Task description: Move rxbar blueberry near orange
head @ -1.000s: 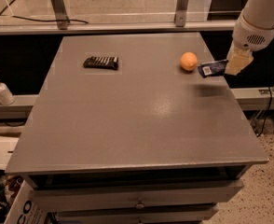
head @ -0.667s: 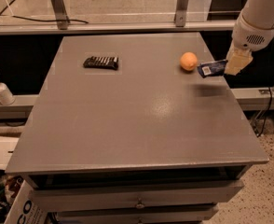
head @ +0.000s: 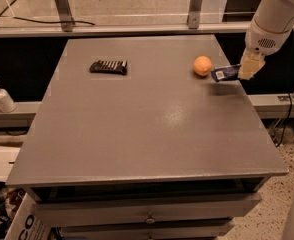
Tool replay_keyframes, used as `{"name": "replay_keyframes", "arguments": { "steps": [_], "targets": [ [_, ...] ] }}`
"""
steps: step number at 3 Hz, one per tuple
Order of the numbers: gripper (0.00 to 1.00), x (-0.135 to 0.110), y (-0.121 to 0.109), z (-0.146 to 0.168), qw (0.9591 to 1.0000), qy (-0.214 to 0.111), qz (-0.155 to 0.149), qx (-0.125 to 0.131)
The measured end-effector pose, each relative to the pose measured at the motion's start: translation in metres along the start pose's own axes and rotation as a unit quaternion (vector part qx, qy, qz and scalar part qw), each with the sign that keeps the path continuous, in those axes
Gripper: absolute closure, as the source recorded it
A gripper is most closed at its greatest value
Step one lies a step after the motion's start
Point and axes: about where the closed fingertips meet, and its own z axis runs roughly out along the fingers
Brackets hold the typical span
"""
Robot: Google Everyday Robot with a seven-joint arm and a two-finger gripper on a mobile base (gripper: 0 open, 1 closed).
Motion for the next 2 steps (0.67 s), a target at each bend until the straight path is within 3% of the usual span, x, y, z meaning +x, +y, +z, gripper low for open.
{"name": "replay_keyframes", "arguments": {
  "steps": [2],
  "targets": [
    [1.0, -0.002, -0.014, 0.031, 0.9997, 0.012, 0.012, -0.016]
  ]
}}
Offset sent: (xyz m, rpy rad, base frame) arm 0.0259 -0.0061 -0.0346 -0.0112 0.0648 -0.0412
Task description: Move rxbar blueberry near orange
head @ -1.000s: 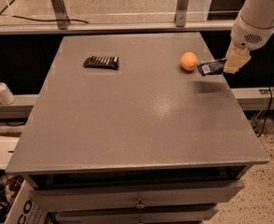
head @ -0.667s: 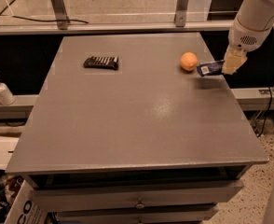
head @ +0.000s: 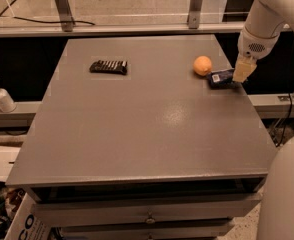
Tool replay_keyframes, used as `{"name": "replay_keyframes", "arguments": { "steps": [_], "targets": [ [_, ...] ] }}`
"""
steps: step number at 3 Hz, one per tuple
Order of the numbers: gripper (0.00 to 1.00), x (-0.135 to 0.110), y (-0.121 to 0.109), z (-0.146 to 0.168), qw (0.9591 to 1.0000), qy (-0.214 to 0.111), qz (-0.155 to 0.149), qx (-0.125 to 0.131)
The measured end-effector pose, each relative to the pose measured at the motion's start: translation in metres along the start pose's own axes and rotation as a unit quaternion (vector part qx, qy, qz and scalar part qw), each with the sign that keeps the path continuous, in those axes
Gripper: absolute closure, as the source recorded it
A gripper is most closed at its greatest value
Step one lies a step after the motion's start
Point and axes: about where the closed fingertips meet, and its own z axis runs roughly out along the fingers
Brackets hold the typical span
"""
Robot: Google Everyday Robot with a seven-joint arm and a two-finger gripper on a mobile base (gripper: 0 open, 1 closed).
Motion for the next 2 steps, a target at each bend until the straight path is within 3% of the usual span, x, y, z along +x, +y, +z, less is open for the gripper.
{"name": "replay_keyframes", "arguments": {
  "steps": [1, 2],
  "targets": [
    [1.0, 0.0001, -0.0027, 0.0082, 1.0, 0.004, 0.003, -0.005],
    [0.82, 0.0005, -0.0036, 0.0139, 0.9999, 0.009, 0.003, -0.009]
  ]
}}
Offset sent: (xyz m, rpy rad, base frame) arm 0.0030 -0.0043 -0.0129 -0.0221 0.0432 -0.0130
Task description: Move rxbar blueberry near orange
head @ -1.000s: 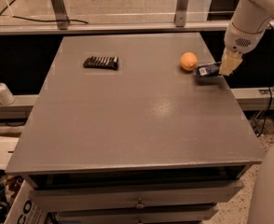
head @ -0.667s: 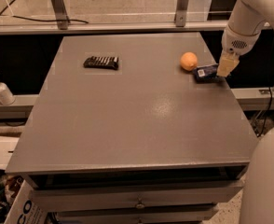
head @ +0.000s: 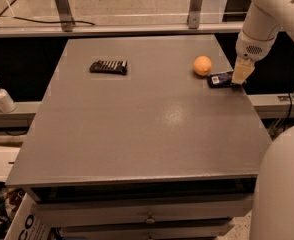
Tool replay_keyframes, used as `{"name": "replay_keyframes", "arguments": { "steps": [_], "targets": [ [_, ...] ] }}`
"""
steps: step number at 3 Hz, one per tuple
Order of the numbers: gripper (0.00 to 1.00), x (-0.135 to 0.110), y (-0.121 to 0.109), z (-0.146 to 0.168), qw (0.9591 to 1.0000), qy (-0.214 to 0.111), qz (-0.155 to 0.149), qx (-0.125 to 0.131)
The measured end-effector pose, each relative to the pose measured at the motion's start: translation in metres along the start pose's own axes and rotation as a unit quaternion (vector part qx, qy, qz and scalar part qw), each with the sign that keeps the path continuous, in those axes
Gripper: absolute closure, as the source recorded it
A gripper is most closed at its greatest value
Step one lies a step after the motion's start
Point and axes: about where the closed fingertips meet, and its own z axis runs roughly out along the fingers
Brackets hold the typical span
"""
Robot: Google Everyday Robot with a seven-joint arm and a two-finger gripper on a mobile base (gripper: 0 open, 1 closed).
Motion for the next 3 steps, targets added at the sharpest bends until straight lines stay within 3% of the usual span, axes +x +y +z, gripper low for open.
{"name": "replay_keyframes", "arguments": {
  "steps": [3],
  "targets": [
    [0.12, 0.0026, -0.0023, 0.0075, 1.0, 0.005, 0.004, -0.005]
  ]
}}
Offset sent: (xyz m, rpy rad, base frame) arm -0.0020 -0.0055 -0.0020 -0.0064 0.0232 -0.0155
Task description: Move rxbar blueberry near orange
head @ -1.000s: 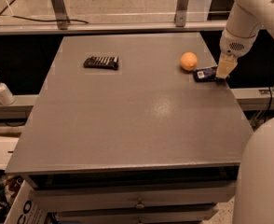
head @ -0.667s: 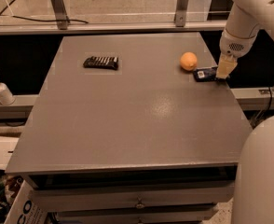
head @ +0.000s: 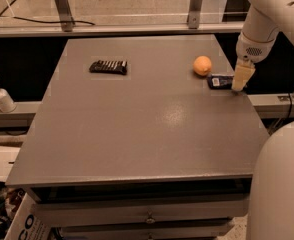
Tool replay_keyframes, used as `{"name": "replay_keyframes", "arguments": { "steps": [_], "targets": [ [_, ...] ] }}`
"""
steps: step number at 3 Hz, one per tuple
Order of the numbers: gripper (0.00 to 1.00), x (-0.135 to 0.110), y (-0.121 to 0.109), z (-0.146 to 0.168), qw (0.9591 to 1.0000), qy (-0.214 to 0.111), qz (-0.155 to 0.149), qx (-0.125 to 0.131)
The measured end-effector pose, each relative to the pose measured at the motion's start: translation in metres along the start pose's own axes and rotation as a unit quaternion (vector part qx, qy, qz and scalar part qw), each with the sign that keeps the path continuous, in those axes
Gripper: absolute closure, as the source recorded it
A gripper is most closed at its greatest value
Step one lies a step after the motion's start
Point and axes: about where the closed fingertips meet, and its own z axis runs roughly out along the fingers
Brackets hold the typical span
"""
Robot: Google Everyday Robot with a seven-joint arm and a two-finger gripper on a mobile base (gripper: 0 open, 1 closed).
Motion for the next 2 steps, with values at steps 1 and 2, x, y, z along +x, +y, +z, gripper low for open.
{"name": "replay_keyframes", "arguments": {
  "steps": [1, 2],
  "targets": [
    [0.0, 0.001, 0.0, 0.001, 1.0, 0.0, 0.002, -0.002],
    [0.0, 0.033, -0.016, -0.038, 0.9946, -0.103, 0.017, 0.004]
  ]
}}
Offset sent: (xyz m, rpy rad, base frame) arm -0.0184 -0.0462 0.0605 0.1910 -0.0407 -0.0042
